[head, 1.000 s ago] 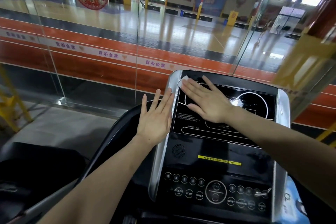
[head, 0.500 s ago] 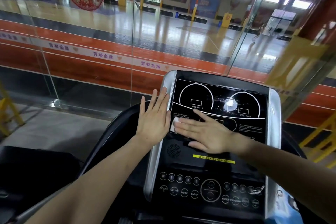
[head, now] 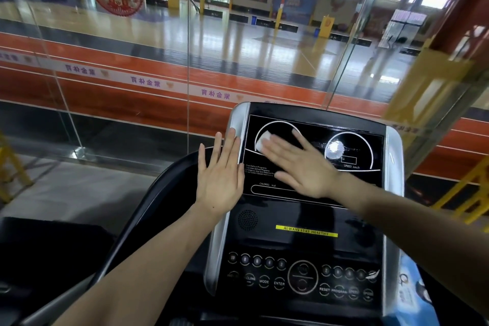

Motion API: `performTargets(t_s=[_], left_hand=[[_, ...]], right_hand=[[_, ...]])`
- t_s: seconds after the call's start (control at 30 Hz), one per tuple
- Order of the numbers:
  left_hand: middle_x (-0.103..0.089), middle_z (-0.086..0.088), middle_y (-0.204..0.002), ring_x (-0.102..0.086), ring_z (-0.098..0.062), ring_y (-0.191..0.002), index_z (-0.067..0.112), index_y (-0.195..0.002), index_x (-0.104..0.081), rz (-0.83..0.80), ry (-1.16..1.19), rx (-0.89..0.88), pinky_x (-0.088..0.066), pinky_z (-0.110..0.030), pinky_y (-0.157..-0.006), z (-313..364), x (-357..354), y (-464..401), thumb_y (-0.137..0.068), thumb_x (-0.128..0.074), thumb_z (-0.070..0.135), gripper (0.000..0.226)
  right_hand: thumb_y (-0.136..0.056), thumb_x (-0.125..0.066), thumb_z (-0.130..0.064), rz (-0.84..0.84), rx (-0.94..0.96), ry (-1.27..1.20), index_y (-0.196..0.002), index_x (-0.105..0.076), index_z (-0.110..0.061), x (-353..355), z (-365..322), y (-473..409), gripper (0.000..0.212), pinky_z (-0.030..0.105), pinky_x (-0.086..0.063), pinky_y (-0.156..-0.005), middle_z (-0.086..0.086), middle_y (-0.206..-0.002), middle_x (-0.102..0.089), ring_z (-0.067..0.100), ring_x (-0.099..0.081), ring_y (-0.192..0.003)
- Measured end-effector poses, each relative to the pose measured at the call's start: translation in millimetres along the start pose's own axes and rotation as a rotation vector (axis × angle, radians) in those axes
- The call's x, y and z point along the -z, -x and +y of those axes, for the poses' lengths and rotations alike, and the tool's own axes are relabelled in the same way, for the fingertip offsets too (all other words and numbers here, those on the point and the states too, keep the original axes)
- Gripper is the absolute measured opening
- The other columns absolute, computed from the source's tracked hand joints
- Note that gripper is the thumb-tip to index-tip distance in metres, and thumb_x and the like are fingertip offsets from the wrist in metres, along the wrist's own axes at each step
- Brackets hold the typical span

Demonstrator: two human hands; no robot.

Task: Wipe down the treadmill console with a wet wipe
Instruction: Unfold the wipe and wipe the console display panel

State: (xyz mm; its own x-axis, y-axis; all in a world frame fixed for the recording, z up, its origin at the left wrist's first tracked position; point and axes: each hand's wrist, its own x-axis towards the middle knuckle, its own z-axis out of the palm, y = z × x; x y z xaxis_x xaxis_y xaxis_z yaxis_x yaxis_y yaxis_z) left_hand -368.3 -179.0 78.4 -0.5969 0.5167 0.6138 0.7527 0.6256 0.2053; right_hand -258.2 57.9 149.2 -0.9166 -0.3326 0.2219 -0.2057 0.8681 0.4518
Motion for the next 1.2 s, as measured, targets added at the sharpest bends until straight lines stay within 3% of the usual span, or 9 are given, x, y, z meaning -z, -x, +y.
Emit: performTargets(t_s=[0.17, 0.37, 0.6, 0.77, 0.9, 1.03, 1.2], left_hand=[[0.003, -0.003, -0.176, 0.001, -0.024, -0.162, 0.014, -0.166, -0.010, 0.008, -0.046, -0.010, -0.008, -0.058, -0.129, 1, -1, 1, -0.108, -0.025, 0.038, 0.065], [-0.009, -0.010, -0.175, 0.001, -0.031, -0.162, 0.009, -0.163, -0.024, 0.027, -0.144, -0.163, -0.010, -0.061, -0.128, 3, 1, 5, -0.108, -0.034, 0.036, 0.063], [-0.018, -0.017, -0.172, -0.004, -0.032, -0.162, 0.012, -0.160, -0.034, 0.031, -0.134, -0.212, -0.015, -0.060, -0.127, 5, 3, 4, -0.105, -0.039, 0.031, 0.058], [-0.023, -0.018, -0.171, -0.008, -0.030, -0.162, 0.013, -0.154, -0.042, 0.062, -0.098, -0.204, -0.017, -0.060, -0.126, 6, 3, 4, -0.103, -0.043, 0.029, 0.053], [-0.027, -0.018, -0.169, -0.010, -0.031, -0.162, 0.012, -0.150, -0.045, 0.067, -0.099, -0.205, -0.017, -0.059, -0.126, 5, 3, 4, -0.102, -0.041, 0.028, 0.051], [-0.030, -0.017, -0.168, -0.012, -0.031, -0.161, 0.013, -0.148, -0.047, 0.065, -0.098, -0.196, -0.016, -0.059, -0.127, 6, 5, 4, -0.102, -0.046, 0.026, 0.048], [-0.032, -0.015, -0.166, -0.018, -0.031, -0.160, 0.016, -0.149, -0.045, 0.032, -0.115, -0.158, -0.017, -0.058, -0.127, 18, 16, 1, -0.101, -0.047, 0.029, 0.050]], right_hand=[[-0.114, -0.029, -0.050, -0.082, 0.132, -0.030, -0.171, -0.006, -0.021, -20, -54, 47, 0.067, 0.058, 0.006, -0.131, -0.003, -0.179, -0.004, 0.016, 0.004, -0.165], [-0.113, -0.034, -0.053, -0.095, 0.232, 0.029, -0.170, -0.013, -0.022, -13, -25, 38, 0.069, 0.057, 0.004, -0.131, -0.004, -0.179, -0.009, 0.013, -0.001, -0.165], [-0.112, -0.027, -0.051, -0.044, -0.063, 0.067, -0.171, -0.008, -0.022, 15, 49, 1, 0.068, 0.059, 0.000, -0.131, 0.000, -0.178, -0.011, 0.019, -0.011, -0.164], [-0.112, -0.021, -0.055, 0.004, -0.131, 0.036, -0.171, -0.004, -0.019, 0, 24, 11, 0.070, 0.060, -0.002, -0.131, 0.003, -0.179, -0.006, 0.021, -0.004, -0.165], [-0.113, -0.026, -0.052, -0.045, -0.016, 0.014, -0.171, -0.004, -0.021, -10, -11, 47, 0.069, 0.055, 0.005, -0.132, 0.000, -0.179, -0.005, 0.019, -0.001, -0.165], [-0.114, -0.029, -0.050, -0.115, 0.098, -0.024, -0.171, -0.005, -0.021, -24, -40, 79, 0.068, 0.059, 0.000, -0.131, -0.003, -0.179, -0.004, 0.017, 0.003, -0.165], [-0.113, -0.028, -0.056, -0.142, 0.201, 0.021, -0.171, -0.006, -0.023, -18, -17, 73, 0.070, 0.057, 0.000, -0.132, -0.005, -0.179, -0.003, 0.014, 0.002, -0.165]])
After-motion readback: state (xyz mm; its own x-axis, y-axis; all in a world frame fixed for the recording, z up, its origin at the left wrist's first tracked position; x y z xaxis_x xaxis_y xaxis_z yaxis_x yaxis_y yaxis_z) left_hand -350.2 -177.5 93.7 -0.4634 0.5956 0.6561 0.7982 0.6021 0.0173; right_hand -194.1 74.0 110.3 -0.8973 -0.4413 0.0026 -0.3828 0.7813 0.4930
